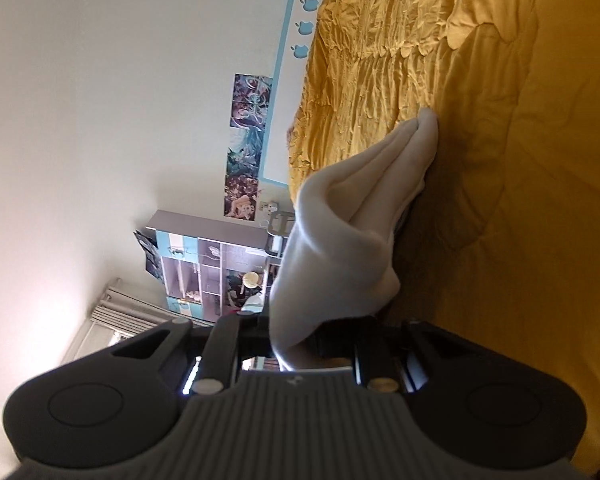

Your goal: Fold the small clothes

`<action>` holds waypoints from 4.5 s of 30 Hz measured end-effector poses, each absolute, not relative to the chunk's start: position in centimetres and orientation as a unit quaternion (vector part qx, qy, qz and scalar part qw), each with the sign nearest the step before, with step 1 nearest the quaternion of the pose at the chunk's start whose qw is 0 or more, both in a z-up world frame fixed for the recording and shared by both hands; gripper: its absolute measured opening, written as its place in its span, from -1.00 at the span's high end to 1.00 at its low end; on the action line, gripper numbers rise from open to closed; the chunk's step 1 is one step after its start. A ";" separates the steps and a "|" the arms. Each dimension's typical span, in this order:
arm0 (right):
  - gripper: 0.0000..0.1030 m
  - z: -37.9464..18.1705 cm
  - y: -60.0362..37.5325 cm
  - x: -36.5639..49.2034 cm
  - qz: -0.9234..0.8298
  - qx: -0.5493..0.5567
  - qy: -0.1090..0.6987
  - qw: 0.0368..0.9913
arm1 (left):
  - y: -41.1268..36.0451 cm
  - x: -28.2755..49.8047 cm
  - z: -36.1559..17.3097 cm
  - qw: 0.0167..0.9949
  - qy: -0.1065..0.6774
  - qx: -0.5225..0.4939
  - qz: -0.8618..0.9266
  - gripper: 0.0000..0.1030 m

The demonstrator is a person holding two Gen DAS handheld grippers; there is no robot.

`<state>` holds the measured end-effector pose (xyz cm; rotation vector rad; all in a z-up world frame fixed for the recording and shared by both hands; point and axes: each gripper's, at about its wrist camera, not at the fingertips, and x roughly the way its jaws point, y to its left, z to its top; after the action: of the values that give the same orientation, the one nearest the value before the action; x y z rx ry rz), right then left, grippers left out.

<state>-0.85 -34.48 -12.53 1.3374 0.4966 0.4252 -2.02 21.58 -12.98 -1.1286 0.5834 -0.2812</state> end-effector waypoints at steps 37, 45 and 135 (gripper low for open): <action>-0.60 -3.5 -32.0 13.7 0.078 0.202 0.324 0.921 | 18.5 17.8 -10.4 0.887 0.432 -0.154 -0.061 -0.41; -0.59 -7.8 -30.5 21.1 0.042 0.092 0.391 0.915 | 17.8 19.2 -13.6 0.899 0.400 -0.153 -0.091 0.25; 0.87 -14.4 -22.0 6.2 0.007 0.084 0.214 0.973 | 9.3 5.0 -13.5 0.947 0.288 -0.038 0.138 0.87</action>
<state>6.20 -22.04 -14.36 0.1692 0.4313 0.0138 4.97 9.34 -13.51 -0.0778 0.5863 0.2808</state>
